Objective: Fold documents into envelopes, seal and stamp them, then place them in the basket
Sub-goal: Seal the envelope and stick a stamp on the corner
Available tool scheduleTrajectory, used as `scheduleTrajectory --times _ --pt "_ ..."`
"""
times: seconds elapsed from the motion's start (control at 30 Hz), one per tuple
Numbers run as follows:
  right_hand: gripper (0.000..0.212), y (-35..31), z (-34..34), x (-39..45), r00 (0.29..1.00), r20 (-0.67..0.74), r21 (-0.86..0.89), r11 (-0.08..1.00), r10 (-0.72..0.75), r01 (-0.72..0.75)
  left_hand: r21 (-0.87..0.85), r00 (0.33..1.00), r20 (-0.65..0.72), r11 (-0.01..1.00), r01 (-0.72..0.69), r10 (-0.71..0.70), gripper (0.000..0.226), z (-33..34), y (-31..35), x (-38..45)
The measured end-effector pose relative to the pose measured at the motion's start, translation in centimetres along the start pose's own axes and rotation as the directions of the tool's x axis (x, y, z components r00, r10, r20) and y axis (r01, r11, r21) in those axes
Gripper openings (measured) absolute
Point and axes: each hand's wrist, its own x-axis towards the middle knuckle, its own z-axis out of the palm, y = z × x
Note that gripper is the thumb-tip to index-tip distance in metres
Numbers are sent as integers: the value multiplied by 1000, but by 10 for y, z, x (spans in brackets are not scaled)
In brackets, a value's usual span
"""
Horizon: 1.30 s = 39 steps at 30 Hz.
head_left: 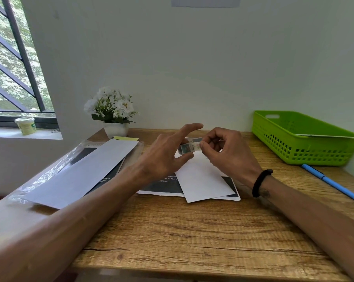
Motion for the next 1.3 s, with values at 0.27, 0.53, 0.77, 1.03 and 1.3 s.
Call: scheduleTrajectory --times 0.27,0.53,0.77,1.03,1.3 --pt "5 1 -2 2 999 -41 7 1000 13 -13 -51 999 -19 998 -34 33 58 0 -4 1" --pt "8 6 -5 6 992 -70 86 991 110 -104 -10 999 -37 1000 23 -23 53 2 -24 3" --pt "11 11 -10 8 931 77 291 886 355 -362 206 992 -67 972 116 -104 40 -7 -52 3" --pt "17 15 -12 10 886 131 370 807 445 -460 285 973 -15 931 227 -232 38 -12 -64 0" --pt "15 16 -13 12 866 133 393 776 482 -492 254 987 57 958 133 -152 48 -17 -37 1"
